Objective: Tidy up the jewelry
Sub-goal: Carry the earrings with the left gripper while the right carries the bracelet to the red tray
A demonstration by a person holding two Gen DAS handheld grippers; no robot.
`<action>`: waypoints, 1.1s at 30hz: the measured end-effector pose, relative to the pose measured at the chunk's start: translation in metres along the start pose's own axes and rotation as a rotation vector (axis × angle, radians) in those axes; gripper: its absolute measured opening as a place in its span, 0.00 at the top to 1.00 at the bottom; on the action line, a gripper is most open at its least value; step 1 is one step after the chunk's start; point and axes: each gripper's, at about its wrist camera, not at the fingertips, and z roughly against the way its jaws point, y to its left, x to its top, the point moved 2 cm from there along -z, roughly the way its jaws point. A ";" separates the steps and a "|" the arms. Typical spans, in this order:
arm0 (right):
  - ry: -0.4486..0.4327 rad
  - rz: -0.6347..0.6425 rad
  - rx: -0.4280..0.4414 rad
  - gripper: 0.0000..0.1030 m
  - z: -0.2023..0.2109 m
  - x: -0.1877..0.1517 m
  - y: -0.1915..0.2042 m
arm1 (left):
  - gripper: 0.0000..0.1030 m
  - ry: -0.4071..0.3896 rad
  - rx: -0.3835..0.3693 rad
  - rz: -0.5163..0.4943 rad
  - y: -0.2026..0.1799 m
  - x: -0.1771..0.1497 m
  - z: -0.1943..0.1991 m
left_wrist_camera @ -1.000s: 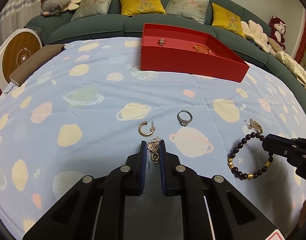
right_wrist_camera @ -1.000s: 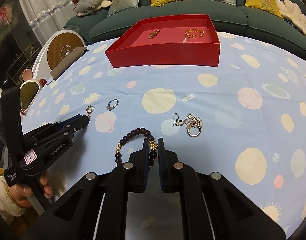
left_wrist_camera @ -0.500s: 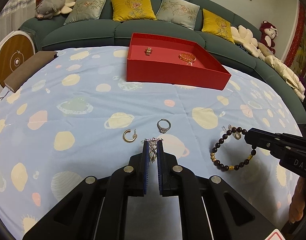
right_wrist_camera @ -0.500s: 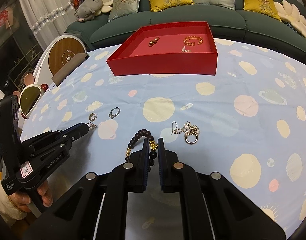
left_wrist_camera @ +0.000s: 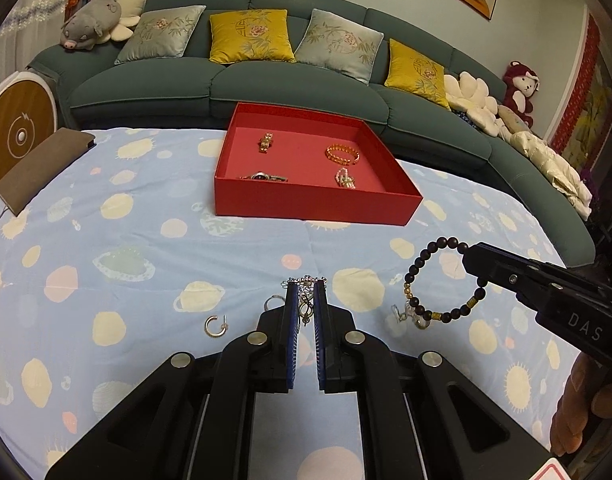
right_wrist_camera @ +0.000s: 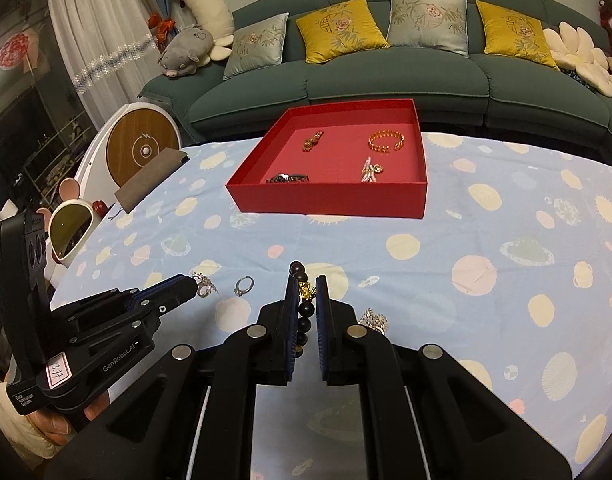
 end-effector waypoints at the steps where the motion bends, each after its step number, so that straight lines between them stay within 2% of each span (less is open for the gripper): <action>1: -0.009 0.000 -0.003 0.92 0.001 0.003 0.000 | 0.95 -0.005 -0.001 0.000 -0.002 0.005 0.000; 6: -0.054 -0.001 -0.023 0.92 0.006 0.019 -0.005 | 0.95 -0.041 -0.001 -0.022 -0.008 0.032 0.002; 11: -0.078 -0.016 -0.041 0.92 0.000 0.042 -0.013 | 0.95 -0.065 -0.020 0.001 -0.002 0.069 -0.002; 17: -0.097 -0.028 -0.056 0.92 -0.015 0.082 -0.026 | 0.95 -0.101 0.025 -0.034 0.000 0.123 -0.025; 26: -0.105 -0.019 -0.061 0.92 -0.073 0.149 -0.029 | 0.95 -0.083 0.065 -0.032 0.014 0.176 -0.084; 33: -0.088 -0.014 -0.061 0.93 -0.123 0.170 -0.023 | 0.95 -0.048 0.063 0.033 0.038 0.195 -0.126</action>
